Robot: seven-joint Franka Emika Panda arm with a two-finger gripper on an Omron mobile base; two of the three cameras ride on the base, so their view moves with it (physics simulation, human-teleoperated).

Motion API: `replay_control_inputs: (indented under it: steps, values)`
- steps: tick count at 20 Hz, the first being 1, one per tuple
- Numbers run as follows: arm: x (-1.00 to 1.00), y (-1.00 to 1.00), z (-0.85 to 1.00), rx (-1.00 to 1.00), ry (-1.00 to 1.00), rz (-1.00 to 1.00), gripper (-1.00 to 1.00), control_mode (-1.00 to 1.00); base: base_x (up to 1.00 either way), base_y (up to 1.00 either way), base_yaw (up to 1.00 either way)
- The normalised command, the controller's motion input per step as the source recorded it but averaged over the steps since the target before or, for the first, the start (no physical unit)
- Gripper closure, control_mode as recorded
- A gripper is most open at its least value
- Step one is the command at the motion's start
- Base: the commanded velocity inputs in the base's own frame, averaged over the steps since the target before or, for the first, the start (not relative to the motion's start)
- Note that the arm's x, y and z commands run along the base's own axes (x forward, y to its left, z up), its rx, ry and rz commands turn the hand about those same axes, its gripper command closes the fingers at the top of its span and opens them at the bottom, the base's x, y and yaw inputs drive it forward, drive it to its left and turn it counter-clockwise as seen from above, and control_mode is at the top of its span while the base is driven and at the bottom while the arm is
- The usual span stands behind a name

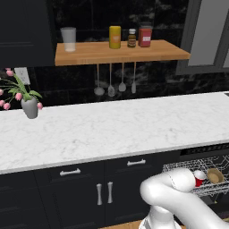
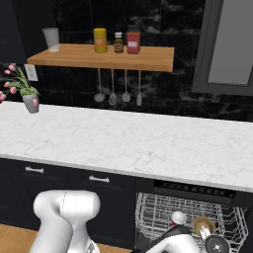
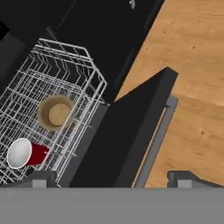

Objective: Pick up the cup and bowl from the counter, place them in the dishwasher, and close the dishwasher door.

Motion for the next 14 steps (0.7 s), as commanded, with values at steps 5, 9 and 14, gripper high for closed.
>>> replay_control_inputs:
  steps: [5, 9, 14]
  values:
    - [-0.28, 0.02, 0.04, 0.47, -0.1, -0.4, -1.0, -1.0, 0.0, 0.0, 0.0]
    - [-0.43, -0.02, -0.02, 0.52, -0.21, -0.06, -1.0, -1.0, 0.0, 0.0, 0.0]
    - [-0.49, -0.25, -0.24, 0.51, -0.36, 0.0, -1.0, -1.0, 0.0, 0.0, 0.0]
